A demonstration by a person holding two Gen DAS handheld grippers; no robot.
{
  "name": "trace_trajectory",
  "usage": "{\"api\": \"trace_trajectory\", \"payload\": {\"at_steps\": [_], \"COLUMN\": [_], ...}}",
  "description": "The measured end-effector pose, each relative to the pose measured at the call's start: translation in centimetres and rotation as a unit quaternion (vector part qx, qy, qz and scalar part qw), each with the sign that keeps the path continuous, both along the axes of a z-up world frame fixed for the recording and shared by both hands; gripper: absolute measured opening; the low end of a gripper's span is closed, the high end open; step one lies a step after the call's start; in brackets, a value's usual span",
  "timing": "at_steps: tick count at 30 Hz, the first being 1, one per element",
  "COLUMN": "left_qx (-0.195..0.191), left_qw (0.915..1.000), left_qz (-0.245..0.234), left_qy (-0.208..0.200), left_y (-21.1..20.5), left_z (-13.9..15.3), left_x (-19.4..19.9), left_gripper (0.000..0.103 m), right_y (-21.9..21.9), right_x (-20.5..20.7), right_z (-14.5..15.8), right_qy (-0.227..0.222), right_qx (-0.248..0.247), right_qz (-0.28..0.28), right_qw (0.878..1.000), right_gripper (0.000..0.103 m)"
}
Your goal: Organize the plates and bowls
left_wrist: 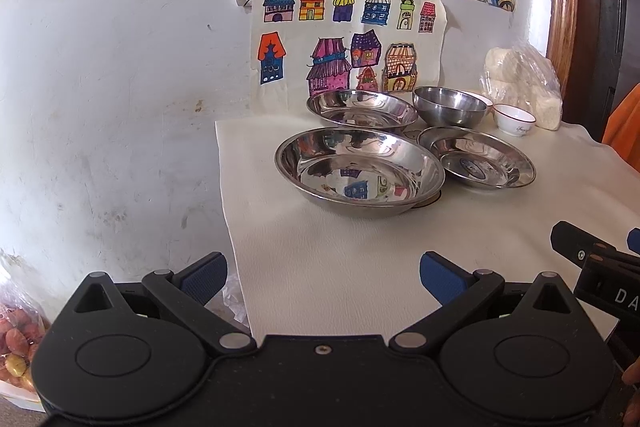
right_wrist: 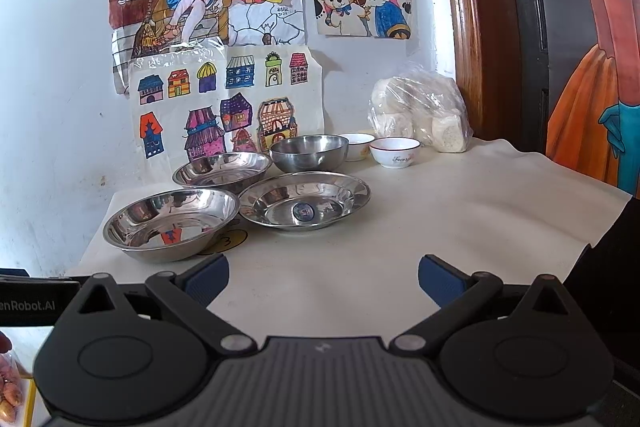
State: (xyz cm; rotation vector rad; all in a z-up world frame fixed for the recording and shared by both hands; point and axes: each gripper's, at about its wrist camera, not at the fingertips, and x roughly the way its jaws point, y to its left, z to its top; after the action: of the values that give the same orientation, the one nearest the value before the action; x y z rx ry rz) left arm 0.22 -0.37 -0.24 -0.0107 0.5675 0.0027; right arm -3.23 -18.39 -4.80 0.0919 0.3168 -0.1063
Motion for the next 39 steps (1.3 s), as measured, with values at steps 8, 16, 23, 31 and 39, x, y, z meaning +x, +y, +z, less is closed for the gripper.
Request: {"api": "trace_trajectory", "payload": {"at_steps": [8,16,23,31,39], "left_qx": [0.0,0.002,0.005,0.008,0.008], "left_qw": [1.0,1.0,1.0,0.9999,0.9999], "left_qz": [0.0,-0.001,-0.002,-0.003,-0.003], "left_qy": [0.0,0.002,0.004,0.006,0.006], "left_y": [-0.01,-0.04,0.0,-0.12,-0.07], "left_z": [0.03,-0.19,-0.31,-0.29,-0.31], "left_x": [0.01,-0.03,0.06,0.13,0.14], "left_gripper": [0.102,0.102,0.102,0.102,0.102], "right_y": [0.01,0.02,0.03,-0.18,-0.3], "right_x": [-0.01,-0.03,-0.02,0.05,0.07], "right_z": [0.01,0.01,-0.03,-0.17,-0.25], "right_qy": [0.0,0.0,0.0,0.001,0.002], "right_qx": [0.0,0.001,0.001,0.002,0.003], "right_qz": [0.0,0.0,-0.001,-0.003,-0.003], "right_qw": [1.0,1.0,1.0,1.0,1.0], "right_gripper": [0.103,0.103,0.103,0.103,0.103]}}
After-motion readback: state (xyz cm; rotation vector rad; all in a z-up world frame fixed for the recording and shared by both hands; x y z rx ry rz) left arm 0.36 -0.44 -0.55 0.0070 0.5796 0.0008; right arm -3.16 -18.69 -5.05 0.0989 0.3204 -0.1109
